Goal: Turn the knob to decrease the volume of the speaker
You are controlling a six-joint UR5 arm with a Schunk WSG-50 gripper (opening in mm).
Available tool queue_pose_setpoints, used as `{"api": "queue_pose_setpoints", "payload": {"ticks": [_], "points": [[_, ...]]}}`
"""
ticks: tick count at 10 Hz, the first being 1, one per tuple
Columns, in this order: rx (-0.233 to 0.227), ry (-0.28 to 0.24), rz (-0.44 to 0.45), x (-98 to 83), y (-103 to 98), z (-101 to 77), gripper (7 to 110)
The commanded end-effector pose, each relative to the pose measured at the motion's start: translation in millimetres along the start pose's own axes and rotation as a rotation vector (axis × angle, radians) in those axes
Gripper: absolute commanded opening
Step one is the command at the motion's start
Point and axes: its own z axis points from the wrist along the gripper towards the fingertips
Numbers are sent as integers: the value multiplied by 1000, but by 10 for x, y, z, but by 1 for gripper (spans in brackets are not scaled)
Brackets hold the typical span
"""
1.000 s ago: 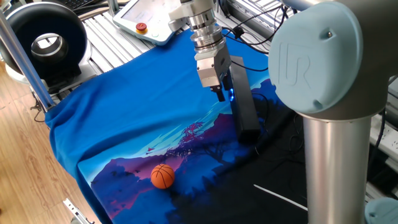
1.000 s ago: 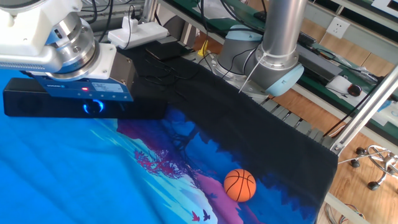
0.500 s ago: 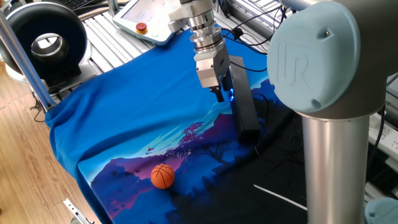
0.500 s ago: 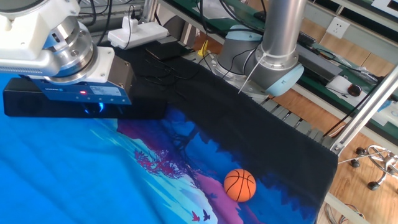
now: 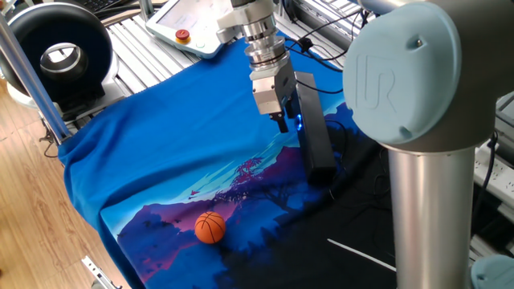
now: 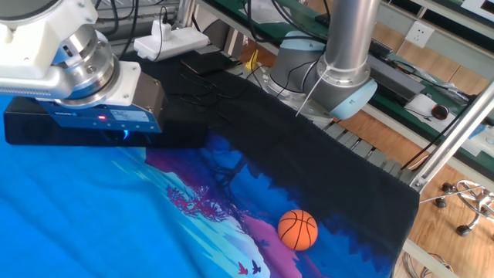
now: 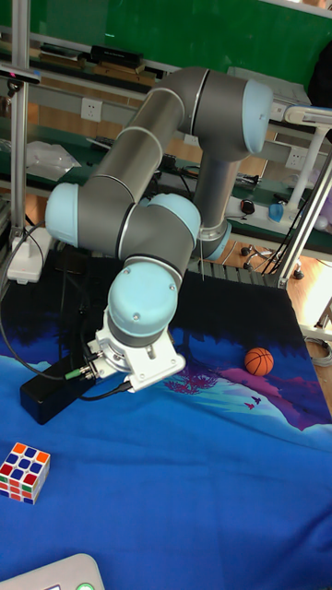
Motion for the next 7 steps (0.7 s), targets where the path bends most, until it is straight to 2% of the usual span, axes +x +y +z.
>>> {"api": "queue_pose_setpoints", "payload": {"ticks": [1, 7], "points": [[-8, -8, 1, -46, -2, 20, 66], [-3, -21, 6, -170, -57, 150, 66]]}}
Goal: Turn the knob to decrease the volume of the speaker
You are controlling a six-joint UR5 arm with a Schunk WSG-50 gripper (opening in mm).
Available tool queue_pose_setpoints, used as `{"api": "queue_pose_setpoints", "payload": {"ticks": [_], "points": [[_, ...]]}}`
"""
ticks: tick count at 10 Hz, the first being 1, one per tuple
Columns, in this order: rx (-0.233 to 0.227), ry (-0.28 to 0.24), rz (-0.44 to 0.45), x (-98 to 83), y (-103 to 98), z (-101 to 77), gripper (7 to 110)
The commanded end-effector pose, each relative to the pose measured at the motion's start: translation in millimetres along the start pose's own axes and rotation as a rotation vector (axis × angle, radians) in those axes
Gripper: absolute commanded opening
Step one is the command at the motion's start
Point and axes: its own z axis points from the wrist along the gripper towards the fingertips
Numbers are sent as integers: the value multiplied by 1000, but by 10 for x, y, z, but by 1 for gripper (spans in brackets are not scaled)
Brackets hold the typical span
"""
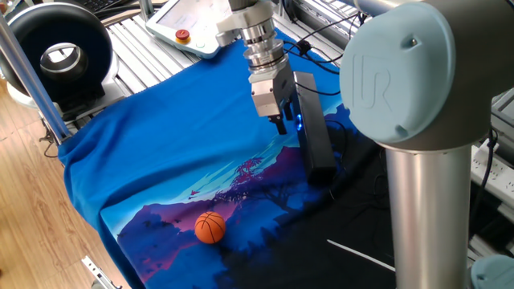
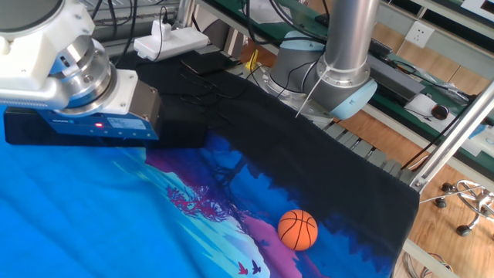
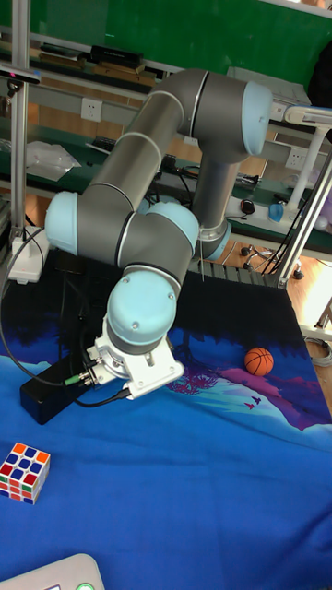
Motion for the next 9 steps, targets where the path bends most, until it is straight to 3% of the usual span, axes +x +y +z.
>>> {"api": "queue_pose_setpoints", "payload": {"ticks": [1, 5, 7, 9], "points": [[-5, -15, 5, -80, -8, 75, 66], [-7, -18, 0, -68, 4, -99, 66], [-1, -54, 9, -137, -33, -265, 66], [53, -92, 102, -73, -97, -374, 66]]}}
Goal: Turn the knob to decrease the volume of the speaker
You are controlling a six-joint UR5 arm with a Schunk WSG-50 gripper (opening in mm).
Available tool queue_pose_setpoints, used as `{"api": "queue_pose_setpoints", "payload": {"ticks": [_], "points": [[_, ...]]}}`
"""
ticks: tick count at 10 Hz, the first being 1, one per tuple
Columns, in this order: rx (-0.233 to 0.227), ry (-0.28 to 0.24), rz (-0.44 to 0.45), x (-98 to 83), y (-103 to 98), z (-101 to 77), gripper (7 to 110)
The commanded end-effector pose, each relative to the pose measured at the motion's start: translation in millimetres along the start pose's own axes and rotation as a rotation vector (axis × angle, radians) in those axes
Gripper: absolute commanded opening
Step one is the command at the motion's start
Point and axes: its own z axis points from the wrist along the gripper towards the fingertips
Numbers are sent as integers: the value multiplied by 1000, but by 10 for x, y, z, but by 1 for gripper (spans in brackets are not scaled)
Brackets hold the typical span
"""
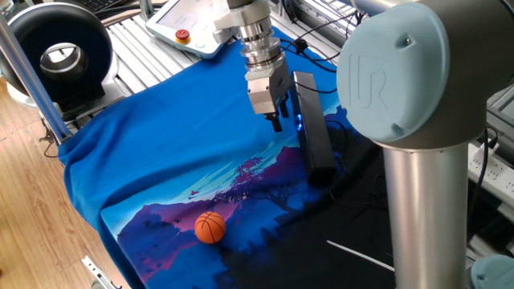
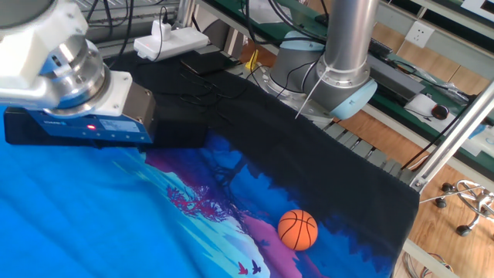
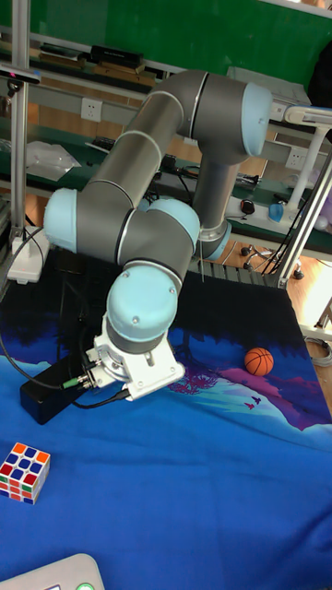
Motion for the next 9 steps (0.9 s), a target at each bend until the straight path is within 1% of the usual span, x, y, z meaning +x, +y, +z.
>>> {"api": "queue_pose_setpoints", "payload": {"ticks": [1, 2, 3, 4, 5, 6, 7, 8, 9], "points": [[41, -62, 84, 34, -46, -208, 66], [36, -86, 117, 57, 10, -223, 66], [-2, -119, 154, 18, 134, -190, 66], [-11, -141, 187, -12, 163, -143, 66], [4, -152, 213, -17, 139, -99, 66], [32, -155, 254, 6, 73, -53, 66], [41, -146, 282, 44, 52, -26, 66], [53, -123, 308, 115, 36, -4, 66], [52, -100, 336, 175, 44, 14, 66]]}}
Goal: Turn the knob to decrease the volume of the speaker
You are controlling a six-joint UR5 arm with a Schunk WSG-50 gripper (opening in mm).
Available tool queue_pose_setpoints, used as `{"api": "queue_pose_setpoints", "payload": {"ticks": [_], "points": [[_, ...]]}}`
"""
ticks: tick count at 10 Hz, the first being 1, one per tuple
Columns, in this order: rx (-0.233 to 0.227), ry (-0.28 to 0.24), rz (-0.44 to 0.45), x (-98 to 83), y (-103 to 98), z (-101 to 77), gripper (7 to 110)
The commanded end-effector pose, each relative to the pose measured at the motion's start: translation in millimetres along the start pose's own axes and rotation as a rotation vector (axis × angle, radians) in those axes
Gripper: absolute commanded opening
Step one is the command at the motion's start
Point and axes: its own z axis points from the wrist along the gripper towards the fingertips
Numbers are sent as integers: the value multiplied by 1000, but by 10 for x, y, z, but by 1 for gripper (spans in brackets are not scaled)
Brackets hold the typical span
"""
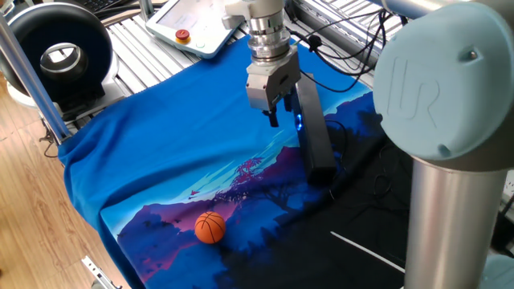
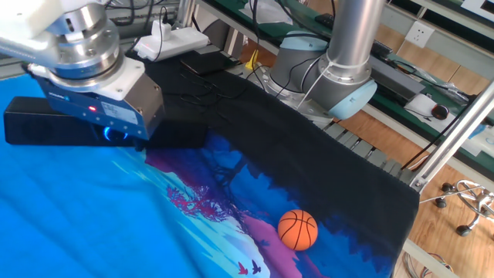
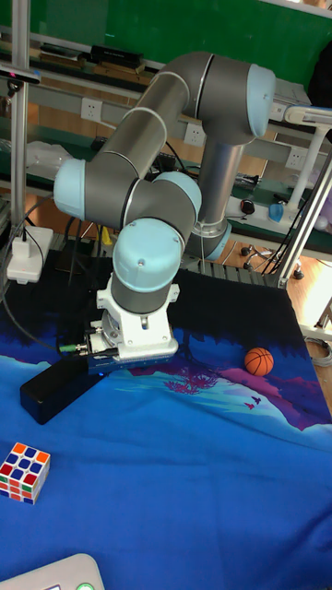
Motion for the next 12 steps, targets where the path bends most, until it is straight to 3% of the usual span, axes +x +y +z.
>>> {"api": "queue_pose_setpoints", "payload": {"ticks": [1, 12], "points": [[10, 26, 90, 122, -10, 35, 66], [-20, 39, 99, 39, 65, 155, 66]]}}
